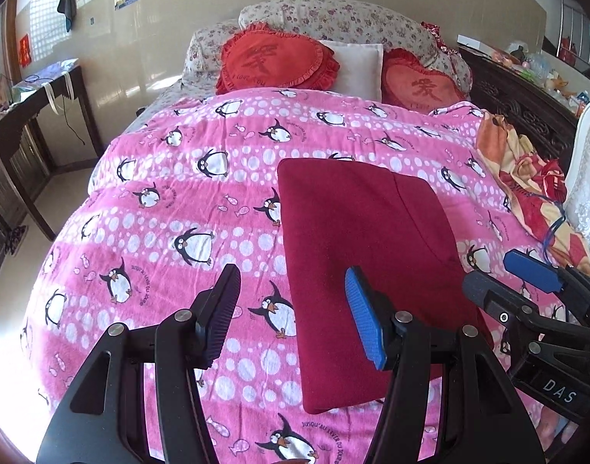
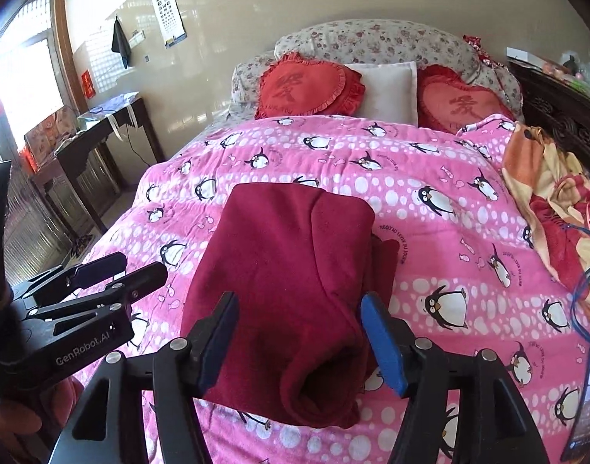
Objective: Fold small clothes
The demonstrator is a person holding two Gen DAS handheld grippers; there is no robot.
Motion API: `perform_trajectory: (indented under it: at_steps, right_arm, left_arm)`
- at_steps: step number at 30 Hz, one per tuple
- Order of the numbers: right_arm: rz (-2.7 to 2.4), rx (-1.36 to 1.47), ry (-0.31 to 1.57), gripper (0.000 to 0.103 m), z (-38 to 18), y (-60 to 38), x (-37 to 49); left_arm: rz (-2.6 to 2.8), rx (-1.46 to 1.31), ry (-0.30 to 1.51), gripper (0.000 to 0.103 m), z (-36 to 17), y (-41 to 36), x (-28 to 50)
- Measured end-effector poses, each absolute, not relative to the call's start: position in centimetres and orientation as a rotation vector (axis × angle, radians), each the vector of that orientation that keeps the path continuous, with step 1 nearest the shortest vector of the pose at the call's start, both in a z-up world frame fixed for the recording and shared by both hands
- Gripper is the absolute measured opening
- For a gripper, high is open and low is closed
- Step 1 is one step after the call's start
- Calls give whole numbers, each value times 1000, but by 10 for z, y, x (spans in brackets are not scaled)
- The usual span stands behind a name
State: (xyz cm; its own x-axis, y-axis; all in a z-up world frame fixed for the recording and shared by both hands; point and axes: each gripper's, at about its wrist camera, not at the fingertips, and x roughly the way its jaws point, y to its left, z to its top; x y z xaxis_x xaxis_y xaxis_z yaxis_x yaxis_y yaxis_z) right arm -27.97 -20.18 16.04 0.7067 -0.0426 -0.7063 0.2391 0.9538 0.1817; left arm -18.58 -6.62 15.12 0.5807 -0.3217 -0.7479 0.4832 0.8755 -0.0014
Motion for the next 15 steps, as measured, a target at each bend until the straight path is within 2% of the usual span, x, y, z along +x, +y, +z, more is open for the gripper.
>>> perform_trajectory:
  at_steps: [15]
  right_arm:
    - [-192,285,785,65,159,-199,-285]
  left_arm:
    - [-468,211,789,57,157,-63,-199]
